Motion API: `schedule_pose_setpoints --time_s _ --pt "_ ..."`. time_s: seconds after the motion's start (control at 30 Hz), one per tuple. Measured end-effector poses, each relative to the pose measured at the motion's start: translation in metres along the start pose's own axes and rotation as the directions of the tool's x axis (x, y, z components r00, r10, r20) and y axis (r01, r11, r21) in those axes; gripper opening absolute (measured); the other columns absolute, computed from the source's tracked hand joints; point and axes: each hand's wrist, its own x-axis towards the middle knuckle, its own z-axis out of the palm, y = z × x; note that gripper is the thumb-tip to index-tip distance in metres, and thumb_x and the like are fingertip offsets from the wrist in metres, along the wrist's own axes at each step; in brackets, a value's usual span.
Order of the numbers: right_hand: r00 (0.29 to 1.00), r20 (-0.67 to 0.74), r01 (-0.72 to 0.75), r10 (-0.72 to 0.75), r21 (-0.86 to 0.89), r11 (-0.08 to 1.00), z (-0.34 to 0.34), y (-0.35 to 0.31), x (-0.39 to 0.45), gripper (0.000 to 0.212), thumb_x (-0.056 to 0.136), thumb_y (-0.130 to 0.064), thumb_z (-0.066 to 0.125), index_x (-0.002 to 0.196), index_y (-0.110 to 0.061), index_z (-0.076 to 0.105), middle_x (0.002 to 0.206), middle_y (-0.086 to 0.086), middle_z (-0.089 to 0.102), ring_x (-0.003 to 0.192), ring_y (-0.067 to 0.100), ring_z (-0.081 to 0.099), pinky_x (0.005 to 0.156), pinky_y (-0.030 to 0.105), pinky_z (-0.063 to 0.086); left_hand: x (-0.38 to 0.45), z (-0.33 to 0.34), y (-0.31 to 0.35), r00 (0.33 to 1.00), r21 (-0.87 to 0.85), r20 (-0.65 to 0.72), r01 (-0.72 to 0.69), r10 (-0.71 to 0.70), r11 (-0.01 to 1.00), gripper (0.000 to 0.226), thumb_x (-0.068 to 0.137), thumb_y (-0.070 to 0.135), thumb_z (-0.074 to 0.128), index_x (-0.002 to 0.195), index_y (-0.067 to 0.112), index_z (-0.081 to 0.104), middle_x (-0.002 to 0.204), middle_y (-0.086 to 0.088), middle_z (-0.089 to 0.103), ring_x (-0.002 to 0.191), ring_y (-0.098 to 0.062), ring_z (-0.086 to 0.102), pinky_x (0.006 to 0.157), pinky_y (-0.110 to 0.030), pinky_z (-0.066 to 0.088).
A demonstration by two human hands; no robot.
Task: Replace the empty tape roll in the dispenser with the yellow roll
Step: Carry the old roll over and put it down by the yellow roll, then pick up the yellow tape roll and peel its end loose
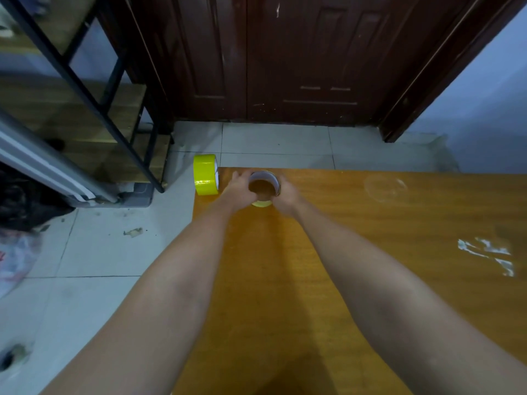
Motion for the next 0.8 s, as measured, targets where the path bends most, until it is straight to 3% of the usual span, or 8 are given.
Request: schedule_pose_setpoints --time_s 0.1,0.17,0.23,0.33,0.47,0.6,0.7,0.8 --pt "1.0 0.008 -0.015 0.015 -0.039 0.999 -0.001 -0.004 -0.002 0.058 0.09 -0.002 0.05 0.144 -0.01 0.031 0.13 0.018 0.054 0.112 0.034 0.056 0.076 0.034 0.043 -0.001 0.0 0.002 1.0 0.025 0.014 0.008 -0.009 1.0 0.067 0.082 0.02 0.066 0.142 0.019 0.037 0.135 -0.014 0.041 0.13 -0.032 0.039 0.108 -0.043 0.038" --pt "1.0 0.006 -0.03 0.03 -0.096 0.995 -0.002 -0.009 -0.006 0.055 0.091 -0.004 0.049 0.143 -0.009 0.032 0.132 0.019 0.051 0.113 0.035 0.055 0.079 0.036 0.045 -0.004 -0.002 0.007 1.0 0.126 -0.013 -0.014 0.016 0.992 0.068 0.084 0.025 0.064 0.144 0.017 0.035 0.138 -0.014 0.037 0.132 -0.032 0.036 0.108 -0.042 0.038" --pt "0.998 -0.037 -0.059 0.054 -0.173 0.983 -0.005 -0.018 -0.01 0.048 0.092 -0.007 0.048 0.139 -0.008 0.036 0.134 0.019 0.046 0.112 0.036 0.055 0.082 0.039 0.047 -0.008 -0.01 0.015 0.988 0.265 -0.084 -0.1 0.126 0.959 0.064 0.086 0.025 0.06 0.144 0.014 0.035 0.141 -0.013 0.034 0.133 -0.03 0.035 0.104 -0.04 0.039" --pt "0.988 -0.146 -0.087 0.047 -0.282 0.955 -0.01 -0.038 -0.017 0.044 0.094 -0.013 0.047 0.136 -0.007 0.037 0.136 0.018 0.042 0.114 0.036 0.054 0.081 0.038 0.047 -0.012 -0.033 0.031 0.921 0.388 -0.245 -0.192 0.302 0.901 0.047 0.089 0.019 0.056 0.134 0.011 0.047 0.136 -0.012 0.039 0.126 -0.028 0.042 0.096 -0.037 0.041" --pt "0.984 -0.174 -0.02 -0.034 -0.301 0.953 -0.009 -0.072 -0.022 0.04 0.098 -0.016 0.041 0.137 -0.006 0.038 0.139 0.017 0.04 0.12 0.035 0.051 0.096 0.04 0.045 -0.012 -0.076 0.039 0.818 0.419 -0.462 -0.139 0.343 0.897 0.033 0.093 0.015 0.044 0.124 0.007 0.055 0.125 -0.017 0.047 0.118 -0.032 0.044 0.091 -0.039 0.04" --pt "0.99 -0.093 0.084 -0.105 -0.209 0.974 0.008 -0.108 -0.03 0.042 0.099 -0.019 0.037 0.138 -0.003 0.037 0.142 0.019 0.04 0.127 0.038 0.046 0.102 0.042 0.038 -0.013 -0.11 0.015 0.825 0.418 -0.52 0.019 0.222 0.908 0.034 0.099 0.02 0.036 0.121 0.003 0.055 0.122 -0.023 0.05 0.116 -0.038 0.046 0.091 -0.045 0.038" --pt "0.989 -0.062 0.126 -0.138 -0.175 0.977 0.03 -0.126 -0.031 0.041 0.098 -0.023 0.036 0.132 -0.001 0.04 0.135 0.022 0.044 0.121 0.041 0.05 0.095 0.041 0.042 -0.014 -0.12 -0.016 0.873 0.25 -0.488 0.168 -0.026 0.954 0.038 0.1 0.021 0.033 0.123 -0.003 0.05 0.128 -0.026 0.049 0.123 -0.041 0.044 0.096 -0.046 0.039" --pt "0.993 -0.03 0.108 -0.115 -0.177 0.978 0.046 -0.136 -0.028 0.048 0.098 -0.026 0.037 0.139 -0.001 0.032 0.137 0.022 0.042 0.119 0.042 0.051 0.091 0.042 0.044 -0.016 -0.116 -0.048 0.902 0.07 -0.375 0.257 -0.213 0.964 0.039 0.099 0.021 0.033 0.121 -0.004 0.052 0.129 -0.027 0.053 0.122 -0.041 0.049 0.097 -0.042 0.041"
